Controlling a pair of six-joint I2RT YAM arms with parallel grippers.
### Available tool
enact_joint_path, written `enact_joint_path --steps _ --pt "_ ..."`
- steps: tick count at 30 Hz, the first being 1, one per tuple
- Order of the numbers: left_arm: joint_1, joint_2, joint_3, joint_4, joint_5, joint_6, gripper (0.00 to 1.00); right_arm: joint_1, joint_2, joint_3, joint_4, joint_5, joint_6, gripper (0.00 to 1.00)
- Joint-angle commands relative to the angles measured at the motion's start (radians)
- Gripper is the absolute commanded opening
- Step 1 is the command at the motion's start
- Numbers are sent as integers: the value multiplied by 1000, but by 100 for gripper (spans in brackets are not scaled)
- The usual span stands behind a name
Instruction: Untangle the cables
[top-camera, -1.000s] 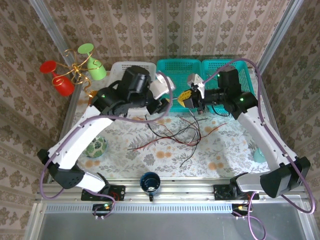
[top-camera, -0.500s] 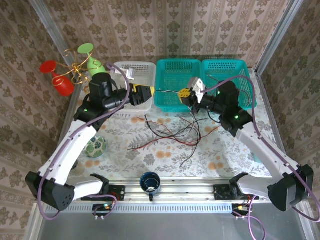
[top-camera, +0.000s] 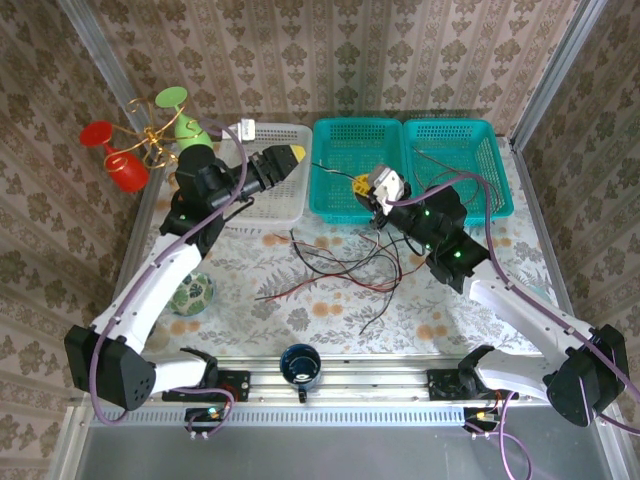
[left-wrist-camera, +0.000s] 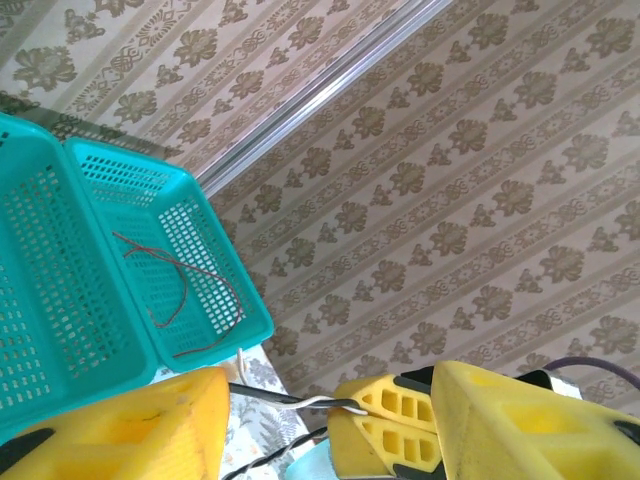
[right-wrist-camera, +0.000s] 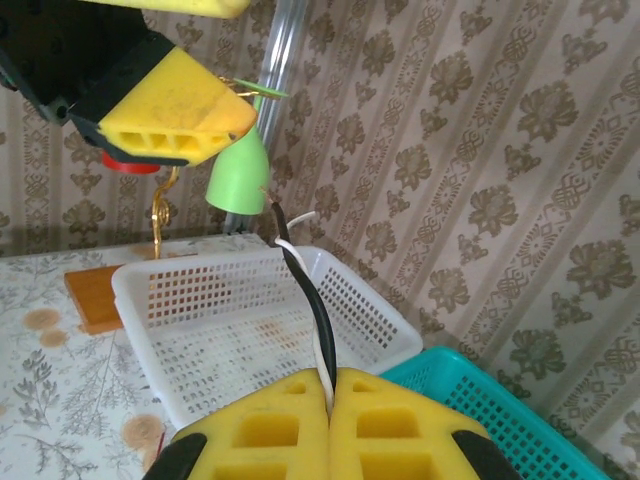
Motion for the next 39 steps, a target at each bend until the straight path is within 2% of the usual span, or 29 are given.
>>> enact_joint_path --steps 1,4,10,22,27,30,34,37,39 --pt "3 9 -25 81 21 -62 56 11 -32 -11 85 41 0 0" --pt "-2 25 -39 145 40 -105 56 14 -30 -5 90 36 8 0" --pt "-27 40 -29 143 49 -87 53 24 -28 26 61 15 30 0" --pt "-33 49 -28 154 49 -80 32 34 -17 39 36 -4 20 0" --pt "-61 52 -29 157 44 -79 38 36 -19 36 35 -15 24 0" --pt "-63 56 -24 157 45 -79 36 37 -17 35 29 -21 22 0" --pt "-65 58 -23 164 42 -79 29 39 -15 34 24 -21 19 0" --pt "-64 56 -25 161 37 -75 29 39 -17 32 22 -18 15 0" --pt "-65 53 -27 161 31 -75 33 39 -19 30 22 -15 14 0"
